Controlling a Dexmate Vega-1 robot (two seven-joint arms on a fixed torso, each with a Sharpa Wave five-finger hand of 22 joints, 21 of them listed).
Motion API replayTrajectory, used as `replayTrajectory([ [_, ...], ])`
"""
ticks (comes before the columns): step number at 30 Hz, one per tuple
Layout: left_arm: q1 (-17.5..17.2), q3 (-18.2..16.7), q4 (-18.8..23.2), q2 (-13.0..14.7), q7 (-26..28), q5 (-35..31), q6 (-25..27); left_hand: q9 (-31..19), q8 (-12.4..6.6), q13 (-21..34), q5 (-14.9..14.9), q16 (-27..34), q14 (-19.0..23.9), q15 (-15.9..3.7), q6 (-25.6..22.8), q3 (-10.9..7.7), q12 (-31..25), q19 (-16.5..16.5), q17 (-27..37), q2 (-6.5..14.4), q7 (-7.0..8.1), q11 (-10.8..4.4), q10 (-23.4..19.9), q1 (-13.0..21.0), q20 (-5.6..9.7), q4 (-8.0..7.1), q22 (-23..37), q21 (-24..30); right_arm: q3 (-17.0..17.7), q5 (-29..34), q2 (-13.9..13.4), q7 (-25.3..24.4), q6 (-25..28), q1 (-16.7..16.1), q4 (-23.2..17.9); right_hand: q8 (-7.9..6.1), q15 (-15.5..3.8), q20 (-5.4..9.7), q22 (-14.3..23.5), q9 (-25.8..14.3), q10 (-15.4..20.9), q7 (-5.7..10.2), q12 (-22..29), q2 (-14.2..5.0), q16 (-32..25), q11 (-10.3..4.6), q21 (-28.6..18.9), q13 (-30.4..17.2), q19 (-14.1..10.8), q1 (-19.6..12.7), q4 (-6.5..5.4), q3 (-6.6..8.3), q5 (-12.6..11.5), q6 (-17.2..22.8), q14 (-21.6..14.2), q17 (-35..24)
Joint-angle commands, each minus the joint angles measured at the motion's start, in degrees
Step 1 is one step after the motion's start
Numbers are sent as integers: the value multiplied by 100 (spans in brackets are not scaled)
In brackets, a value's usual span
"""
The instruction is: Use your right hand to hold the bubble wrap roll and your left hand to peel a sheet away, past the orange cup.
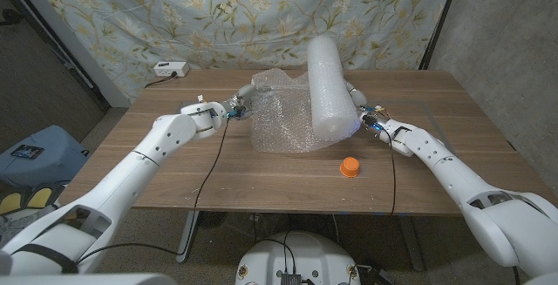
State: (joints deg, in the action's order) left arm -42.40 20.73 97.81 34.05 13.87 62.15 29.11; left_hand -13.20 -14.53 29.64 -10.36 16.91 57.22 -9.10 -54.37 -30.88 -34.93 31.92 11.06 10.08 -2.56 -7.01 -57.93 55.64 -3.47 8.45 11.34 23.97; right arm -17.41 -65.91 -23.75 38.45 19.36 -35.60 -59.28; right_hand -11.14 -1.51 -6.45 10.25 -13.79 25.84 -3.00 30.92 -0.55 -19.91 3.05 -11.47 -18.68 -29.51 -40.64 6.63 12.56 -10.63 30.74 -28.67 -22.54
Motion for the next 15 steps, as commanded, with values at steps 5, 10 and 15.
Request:
replayTrajectory([
  [5,-38,-23,134,85,74,96,53,-20,25,11,16,-41,61,6,-157,19,23,-4,31,-13,-94,-273,-245,68,-5,3,15,32,12,70,-48,51,56,13,100,-11,9,-8,28,-6,-52,-10,-33,-12,29,9,-2,-8,36,78,-4,-9,-35,-99,39,-15],
  [10,-79,-55,173,100,115,143,49,-23,29,14,16,-42,64,6,-155,21,24,0,32,-13,-92,-278,-252,71,-3,3,15,38,-8,107,-63,55,78,35,118,-15,12,-36,28,-2,-75,-12,-48,-15,34,10,3,-14,62,97,-6,-20,-35,-115,62,-18],
  [15,-106,-64,215,112,175,160,44,-24,36,16,16,-44,66,5,-155,23,30,-4,34,-12,-92,-273,-249,75,-6,4,15,43,-22,131,-74,67,121,84,172,-19,41,-60,28,3,-100,-14,-66,2,44,58,3,-22,80,151,-20,-49,-31,-137,90,-17],
])
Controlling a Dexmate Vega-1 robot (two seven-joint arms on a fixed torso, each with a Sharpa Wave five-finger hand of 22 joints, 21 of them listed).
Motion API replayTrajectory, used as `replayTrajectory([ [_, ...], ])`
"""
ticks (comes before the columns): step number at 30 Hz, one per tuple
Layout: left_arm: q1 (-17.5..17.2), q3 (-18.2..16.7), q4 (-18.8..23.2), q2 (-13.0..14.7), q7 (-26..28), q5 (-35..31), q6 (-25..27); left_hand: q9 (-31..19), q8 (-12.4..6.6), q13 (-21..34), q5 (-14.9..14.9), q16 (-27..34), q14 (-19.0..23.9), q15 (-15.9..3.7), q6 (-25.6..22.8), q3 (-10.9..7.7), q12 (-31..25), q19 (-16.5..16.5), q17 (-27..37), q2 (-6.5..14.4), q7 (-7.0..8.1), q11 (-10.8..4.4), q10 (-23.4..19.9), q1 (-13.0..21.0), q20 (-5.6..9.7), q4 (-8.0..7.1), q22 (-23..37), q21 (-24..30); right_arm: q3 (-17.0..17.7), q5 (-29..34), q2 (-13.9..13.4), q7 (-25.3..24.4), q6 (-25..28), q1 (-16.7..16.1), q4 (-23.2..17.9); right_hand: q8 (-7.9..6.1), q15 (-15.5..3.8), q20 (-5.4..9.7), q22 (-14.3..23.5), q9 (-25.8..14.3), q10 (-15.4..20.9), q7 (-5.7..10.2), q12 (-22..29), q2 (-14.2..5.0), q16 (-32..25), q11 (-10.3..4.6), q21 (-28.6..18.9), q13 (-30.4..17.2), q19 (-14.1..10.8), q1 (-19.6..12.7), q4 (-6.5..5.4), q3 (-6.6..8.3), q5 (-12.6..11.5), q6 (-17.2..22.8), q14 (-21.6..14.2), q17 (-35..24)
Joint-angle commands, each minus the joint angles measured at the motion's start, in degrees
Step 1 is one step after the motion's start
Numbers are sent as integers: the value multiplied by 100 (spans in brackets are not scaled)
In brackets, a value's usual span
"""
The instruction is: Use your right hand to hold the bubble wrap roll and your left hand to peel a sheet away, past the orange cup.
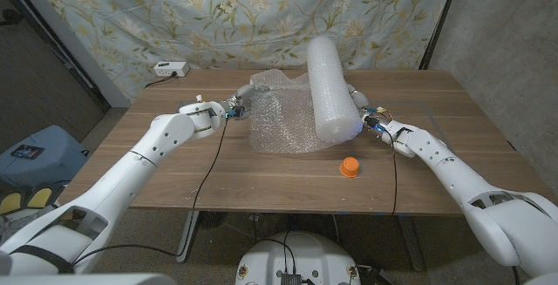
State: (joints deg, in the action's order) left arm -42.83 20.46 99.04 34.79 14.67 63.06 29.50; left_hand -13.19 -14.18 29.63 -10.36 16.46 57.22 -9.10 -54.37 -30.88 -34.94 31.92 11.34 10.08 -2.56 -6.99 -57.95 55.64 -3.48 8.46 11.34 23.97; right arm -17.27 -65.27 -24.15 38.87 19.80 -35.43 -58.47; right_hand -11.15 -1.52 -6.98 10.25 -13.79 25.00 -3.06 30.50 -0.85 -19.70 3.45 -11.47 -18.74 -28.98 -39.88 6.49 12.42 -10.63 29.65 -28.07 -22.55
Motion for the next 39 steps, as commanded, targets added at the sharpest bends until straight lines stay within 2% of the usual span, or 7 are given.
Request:
replayTrajectory([
  [1,-76,-42,99,41,85,69,-14,-25,1,17,16,-4,62,8,-159,23,31,-3,3,-14,-93,-275,-248,76,-3,5,15,44,-36,70,-32,26,78,73,99,-19,52,-11,29,3,-12,-8,-23,34,22,1,3,-17,30,82,-7,-40,-31,-30,26,-16],
  [22,-98,-60,265,81,360,185,96,-34,19,32,16,-20,65,8,-169,31,47,-7,4,-11,-95,-272,-252,80,-4,-2,14,64,-40,154,63,266,125,296,561,-20,129,-73,28,19,-101,-14,-86,61,59,58,9,-50,117,203,-21,-104,-40,-143,121,-15],
  [39,-208,-127,211,79,244,306,-60,-45,34,39,16,-28,71,1,-168,41,60,-16,10,-9,-100,-274,-263,84,-8,-8,13,78,-29,172,16,108,370,283,464,25,221,-133,28,33,-219,-108,-159,69,102,201,-14,-86,121,311,-35,-139,-51,-413,176,1],
])
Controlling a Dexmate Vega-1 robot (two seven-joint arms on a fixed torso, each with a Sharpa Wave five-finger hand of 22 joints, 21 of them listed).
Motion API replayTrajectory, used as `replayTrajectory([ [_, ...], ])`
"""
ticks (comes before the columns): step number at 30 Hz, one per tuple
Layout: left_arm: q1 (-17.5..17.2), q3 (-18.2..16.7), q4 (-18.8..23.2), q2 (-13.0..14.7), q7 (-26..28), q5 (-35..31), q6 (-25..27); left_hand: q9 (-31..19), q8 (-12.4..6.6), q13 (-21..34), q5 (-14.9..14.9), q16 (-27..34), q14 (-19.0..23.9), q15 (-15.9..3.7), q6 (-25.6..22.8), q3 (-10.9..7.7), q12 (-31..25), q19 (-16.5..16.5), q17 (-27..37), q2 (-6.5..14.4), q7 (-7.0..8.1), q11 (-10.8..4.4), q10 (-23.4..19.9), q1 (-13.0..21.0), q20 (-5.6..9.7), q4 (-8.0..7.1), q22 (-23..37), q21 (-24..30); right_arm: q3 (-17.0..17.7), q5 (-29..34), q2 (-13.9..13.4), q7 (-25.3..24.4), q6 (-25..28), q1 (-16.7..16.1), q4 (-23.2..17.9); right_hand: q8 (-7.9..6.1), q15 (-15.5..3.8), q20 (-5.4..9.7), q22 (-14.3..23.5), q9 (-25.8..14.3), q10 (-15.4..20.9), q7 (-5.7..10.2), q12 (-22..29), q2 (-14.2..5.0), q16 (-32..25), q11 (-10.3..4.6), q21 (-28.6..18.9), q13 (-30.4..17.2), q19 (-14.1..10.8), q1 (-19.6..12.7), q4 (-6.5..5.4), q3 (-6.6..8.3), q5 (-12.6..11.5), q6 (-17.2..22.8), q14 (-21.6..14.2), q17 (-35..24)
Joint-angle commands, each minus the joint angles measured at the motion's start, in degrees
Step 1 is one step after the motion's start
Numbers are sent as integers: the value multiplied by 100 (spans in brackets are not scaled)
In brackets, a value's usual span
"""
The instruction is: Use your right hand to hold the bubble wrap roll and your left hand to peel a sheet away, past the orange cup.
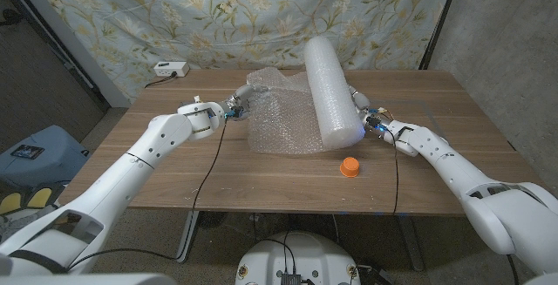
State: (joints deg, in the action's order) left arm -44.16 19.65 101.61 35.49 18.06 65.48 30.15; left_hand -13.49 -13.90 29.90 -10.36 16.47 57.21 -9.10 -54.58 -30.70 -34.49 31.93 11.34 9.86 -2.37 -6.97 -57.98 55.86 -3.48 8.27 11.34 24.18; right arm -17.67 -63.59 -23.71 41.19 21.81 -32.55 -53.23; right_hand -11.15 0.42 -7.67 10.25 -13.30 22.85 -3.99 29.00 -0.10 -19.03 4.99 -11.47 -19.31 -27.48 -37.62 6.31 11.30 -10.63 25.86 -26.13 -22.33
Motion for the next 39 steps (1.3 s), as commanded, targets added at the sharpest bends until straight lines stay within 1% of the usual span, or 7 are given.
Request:
replayTrajectory([
  [1,-89,-56,-40,13,-96,72,-136,-14,6,15,16,-32,68,2,-152,22,10,-18,7,11,-119,-270,-272,61,-7,11,13,58,7,11,-39,-148,180,-13,-87,22,35,-68,28,-16,0,-23,-9,-7,36,45,-20,-32,-41,88,-17,-28,-52,-37,-18,-21],
  [7,-170,-102,14,43,-73,108,-187,-17,13,20,16,-34,72,1,-148,25,15,-19,10,15,-114,-284,-270,61,-7,7,12,64,-16,21,-81,-233,275,-19,-163,16,52,-128,27,-13,0,-49,-15,-10,41,62,-39,-43,-83,118,-22,-35,-52,-73,-20,-18],
  [14,-281,-172,142,106,18,168,-208,-25,17,24,16,-33,83,0,-151,28,20,-19,14,15,-117,-280,-278,67,-4,8,12,73,-40,24,-65,-215,316,27,-112,38,81,-146,26,-5,-59,-102,-48,0,61,136,-40,-59,-84,161,-23,-49,-52,-206,-6,-7],
  [18,-303,-192,177,122,79,212,-195,-26,19,29,16,-39,80,5,-156,29,24,-24,12,17,-123,-278,-274,64,-7,4,12,75,-61,41,-74,-224,352,48,-105,46,96,-168,25,0,-73,-141,-59,4,75,155,-42,-68,-88,188,-27,-55,-53,-273,6,0],
  [25,-330,-205,161,121,19,259,-261,-27,26,35,16,-39,84,11,-159,33,34,-25,18,20,-112,-284,-263,69,-9,3,11,83,-93,78,-79,-254,394,87,-65,51,117,-205,25,8,-109,-173,-82,7,86,177,-47,-80,-100,211,-24,-58,-57,-355,2,11],
  [31,-377,-232,171,126,36,299,-306,-28,31,36,16,-44,87,3,-161,33,37,-27,15,16,-114,-282,-273,71,-6,5,11,88,-137,127,-71,-248,439,162,8,63,139,-227,24,17,-124,-206,-96,6,101,191,-46,-92,-99,236,-23,-59,-60,-463,11,20],
  [39,-445,-270,202,157,52,346,-354,-32,38,42,16,-48,83,0,-161,37,41,-34,21,21,-115,-277,-281,75,-7,3,10,94,-182,181,-11,-193,503,307,231,69,189,-256,23,29,-194,-258,-137,0,131,263,-47,-108,-105,294,-38,-69,-60,-585,59,25],
])
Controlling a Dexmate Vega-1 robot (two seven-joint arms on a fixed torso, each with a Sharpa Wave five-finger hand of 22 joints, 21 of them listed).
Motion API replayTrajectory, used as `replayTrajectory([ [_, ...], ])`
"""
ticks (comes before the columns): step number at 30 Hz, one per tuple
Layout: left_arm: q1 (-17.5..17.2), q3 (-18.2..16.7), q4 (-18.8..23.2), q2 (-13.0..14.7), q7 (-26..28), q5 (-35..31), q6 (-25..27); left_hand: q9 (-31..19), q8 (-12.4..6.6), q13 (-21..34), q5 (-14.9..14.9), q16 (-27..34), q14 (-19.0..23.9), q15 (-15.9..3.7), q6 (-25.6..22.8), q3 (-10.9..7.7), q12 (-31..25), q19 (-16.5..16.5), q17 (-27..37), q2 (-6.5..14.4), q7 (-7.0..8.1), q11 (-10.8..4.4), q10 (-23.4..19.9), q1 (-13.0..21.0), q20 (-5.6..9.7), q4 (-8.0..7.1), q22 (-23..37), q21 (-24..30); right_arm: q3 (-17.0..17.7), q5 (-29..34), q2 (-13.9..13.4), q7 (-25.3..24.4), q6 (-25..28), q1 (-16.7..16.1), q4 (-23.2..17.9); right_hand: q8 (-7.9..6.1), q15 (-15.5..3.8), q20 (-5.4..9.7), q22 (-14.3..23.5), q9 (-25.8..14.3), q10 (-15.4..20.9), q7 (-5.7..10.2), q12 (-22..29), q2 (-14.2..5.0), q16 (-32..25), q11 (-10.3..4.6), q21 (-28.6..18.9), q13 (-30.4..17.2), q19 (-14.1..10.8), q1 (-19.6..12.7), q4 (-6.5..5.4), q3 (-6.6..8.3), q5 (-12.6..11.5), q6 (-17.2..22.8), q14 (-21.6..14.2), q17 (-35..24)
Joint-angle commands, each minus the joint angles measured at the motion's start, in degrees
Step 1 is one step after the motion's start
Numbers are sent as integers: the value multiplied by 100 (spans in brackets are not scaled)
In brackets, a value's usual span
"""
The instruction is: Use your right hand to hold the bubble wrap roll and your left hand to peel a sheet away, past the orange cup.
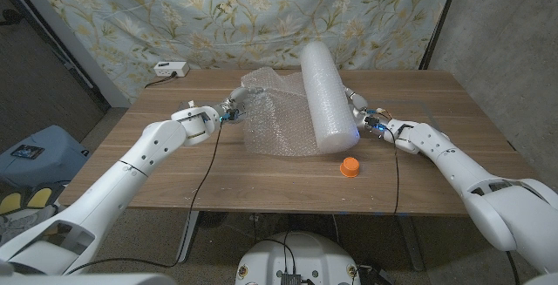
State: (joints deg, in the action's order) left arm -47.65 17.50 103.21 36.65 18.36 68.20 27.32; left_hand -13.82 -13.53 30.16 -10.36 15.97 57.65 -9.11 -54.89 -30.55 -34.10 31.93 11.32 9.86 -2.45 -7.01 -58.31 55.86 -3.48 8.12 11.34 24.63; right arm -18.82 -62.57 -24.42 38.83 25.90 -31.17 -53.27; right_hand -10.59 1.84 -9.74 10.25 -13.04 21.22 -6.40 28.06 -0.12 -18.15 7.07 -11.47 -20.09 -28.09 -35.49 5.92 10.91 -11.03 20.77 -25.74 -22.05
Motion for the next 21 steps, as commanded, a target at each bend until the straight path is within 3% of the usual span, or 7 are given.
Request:
replayTrajectory([
  [1,-101,-60,50,49,28,79,-69,0,2,15,16,0,41,1,-131,22,3,-35,22,19,-104,-273,-249,75,-6,18,10,50,-72,93,71,49,84,186,264,18,60,-49,23,5,-37,-29,-48,2,46,62,-47,-32,-43,86,3,-31,-21,-109,24,-1],
  [11,-69,-76,80,131,52,109,-20,-6,7,21,15,-7,52,0,-134,22,12,-37,17,18,-100,-273,-248,76,-4,15,10,60,-54,159,205,339,-11,385,715,15,153,-132,23,25,-185,-56,-128,38,106,133,-17,-54,34,199,-20,-72,-17,-276,133,7],
  [21,-13,-88,71,197,51,141,49,-10,17,29,16,-11,54,1,-134,28,17,-38,22,19,-100,-266,-257,79,-4,13,10,73,37,168,256,350,-12,397,795,10,214,-225,22,44,-283,-80,-186,37,132,174,-11,-76,60,286,-41,-93,-28,-423,188,2],
])
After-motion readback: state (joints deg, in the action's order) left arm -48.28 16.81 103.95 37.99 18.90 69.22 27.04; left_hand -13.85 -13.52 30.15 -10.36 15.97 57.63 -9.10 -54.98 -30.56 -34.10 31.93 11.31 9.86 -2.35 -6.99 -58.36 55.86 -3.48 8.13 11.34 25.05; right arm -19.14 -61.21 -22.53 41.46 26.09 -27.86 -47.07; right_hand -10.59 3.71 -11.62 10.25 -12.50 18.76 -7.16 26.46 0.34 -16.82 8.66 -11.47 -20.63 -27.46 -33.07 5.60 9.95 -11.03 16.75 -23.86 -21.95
